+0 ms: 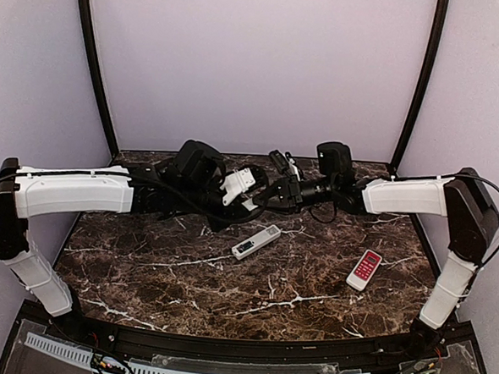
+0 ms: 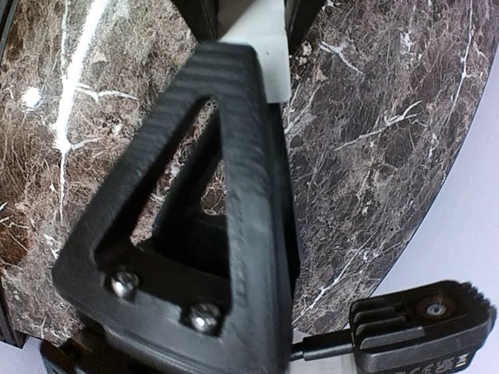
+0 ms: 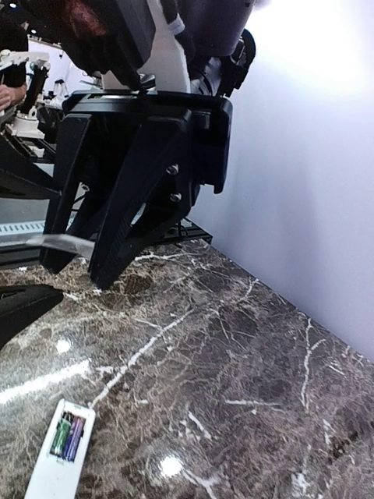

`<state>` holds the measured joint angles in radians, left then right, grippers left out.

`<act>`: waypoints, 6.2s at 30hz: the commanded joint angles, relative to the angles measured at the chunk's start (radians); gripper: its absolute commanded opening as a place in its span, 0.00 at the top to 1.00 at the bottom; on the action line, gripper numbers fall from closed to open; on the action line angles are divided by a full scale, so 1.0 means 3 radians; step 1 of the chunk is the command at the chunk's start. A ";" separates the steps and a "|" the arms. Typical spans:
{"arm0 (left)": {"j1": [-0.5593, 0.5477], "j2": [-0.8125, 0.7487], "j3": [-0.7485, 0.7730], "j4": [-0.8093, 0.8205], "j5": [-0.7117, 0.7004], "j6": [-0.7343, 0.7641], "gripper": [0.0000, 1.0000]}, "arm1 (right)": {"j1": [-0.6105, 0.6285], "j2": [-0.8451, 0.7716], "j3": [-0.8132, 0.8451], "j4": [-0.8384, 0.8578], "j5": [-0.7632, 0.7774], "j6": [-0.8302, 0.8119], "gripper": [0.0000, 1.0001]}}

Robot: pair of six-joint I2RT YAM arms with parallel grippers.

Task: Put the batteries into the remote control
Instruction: Pass from the right arm to the left, then move the remote control without the battery cover to the center of the board, then place the battery cover on the remote control without the battery cover.

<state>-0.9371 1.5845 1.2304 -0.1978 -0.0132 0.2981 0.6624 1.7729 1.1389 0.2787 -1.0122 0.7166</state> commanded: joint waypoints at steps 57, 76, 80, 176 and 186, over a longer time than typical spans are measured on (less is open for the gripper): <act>0.0405 -0.0155 -0.1034 0.0229 0.0886 -0.0686 0.91 | -0.0066 0.1894 0.1872 -0.2926 0.0387 -0.2944 0.71; 0.0335 -0.0262 -0.1091 -0.0069 0.1065 -0.0365 0.91 | 0.0292 0.1784 0.1533 -0.3141 0.0003 -0.3303 0.72; 0.0259 -0.0208 -0.1076 -0.0212 0.1115 -0.0215 0.91 | 0.0388 0.1827 0.1531 -0.3254 -0.0090 -0.3430 0.72; -0.0144 0.0706 -0.0143 -0.1086 0.0764 -0.0132 0.80 | -0.0037 0.0527 0.0356 -0.2105 0.0192 -0.2177 0.67; -0.0149 0.0770 -0.0094 -0.1120 0.0805 -0.0045 0.78 | -0.0032 0.0513 0.0355 -0.2133 0.0118 -0.2179 0.68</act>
<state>-0.9737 1.8069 1.1820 -0.5034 0.2173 0.2626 0.6464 1.9495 1.2560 -0.3595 -0.9543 0.0654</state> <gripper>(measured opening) 0.228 0.319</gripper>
